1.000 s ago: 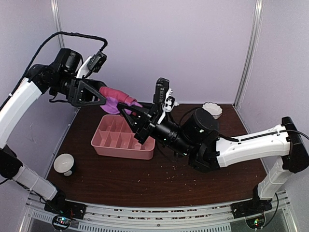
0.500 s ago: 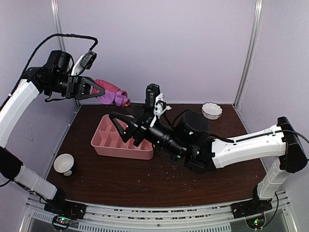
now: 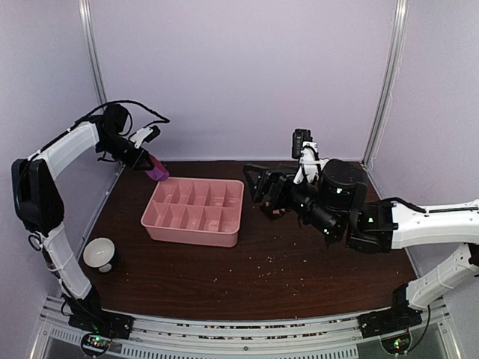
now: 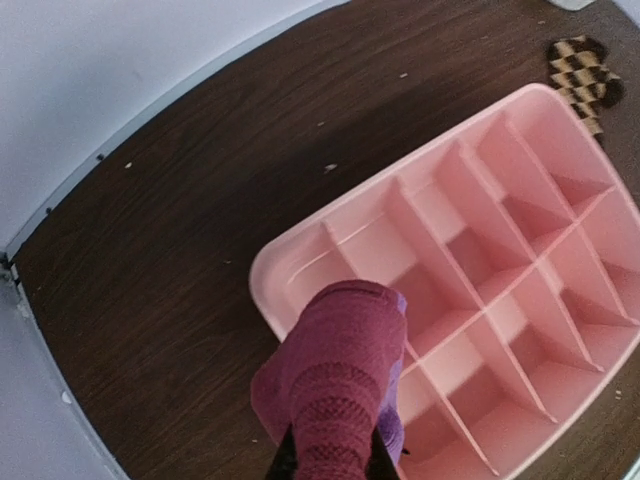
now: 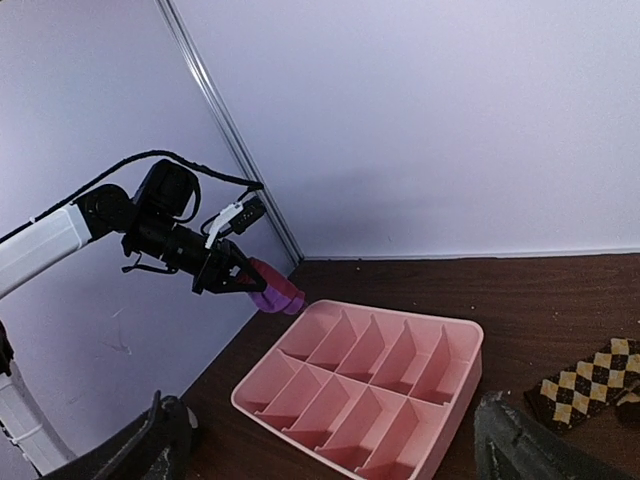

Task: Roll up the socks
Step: Place the sock in the storage box.

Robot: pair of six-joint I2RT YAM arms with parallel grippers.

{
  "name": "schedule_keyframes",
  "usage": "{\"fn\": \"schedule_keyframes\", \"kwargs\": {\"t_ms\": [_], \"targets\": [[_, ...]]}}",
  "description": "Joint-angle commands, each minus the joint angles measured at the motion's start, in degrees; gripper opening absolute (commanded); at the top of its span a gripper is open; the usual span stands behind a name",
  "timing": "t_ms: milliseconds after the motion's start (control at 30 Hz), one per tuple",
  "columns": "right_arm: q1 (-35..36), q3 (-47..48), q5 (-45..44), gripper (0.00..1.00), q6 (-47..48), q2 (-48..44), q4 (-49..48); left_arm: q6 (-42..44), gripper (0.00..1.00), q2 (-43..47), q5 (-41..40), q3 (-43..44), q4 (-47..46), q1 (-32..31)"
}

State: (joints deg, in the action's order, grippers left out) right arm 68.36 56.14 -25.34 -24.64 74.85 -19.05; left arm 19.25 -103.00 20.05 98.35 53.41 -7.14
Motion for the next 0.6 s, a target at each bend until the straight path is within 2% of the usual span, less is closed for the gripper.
{"fn": "schedule_keyframes", "kwargs": {"t_ms": [0,267,567], "targets": [[0.1,-1.1,-4.7,0.97,-3.7,1.1,13.0,-0.7,0.0,-5.1,-12.7,5.6,-3.6,0.0],[0.2,-1.2,-5.2,0.9,-6.3,2.3,16.8,-3.3,0.0,-9.1,-12.7,5.1,-3.4,-0.3],[0.2,-0.9,-2.6,0.86,-6.7,3.1,17.4,-9.3,0.0,-6.5,-1.5,5.1,-2.7,-2.7]]}}
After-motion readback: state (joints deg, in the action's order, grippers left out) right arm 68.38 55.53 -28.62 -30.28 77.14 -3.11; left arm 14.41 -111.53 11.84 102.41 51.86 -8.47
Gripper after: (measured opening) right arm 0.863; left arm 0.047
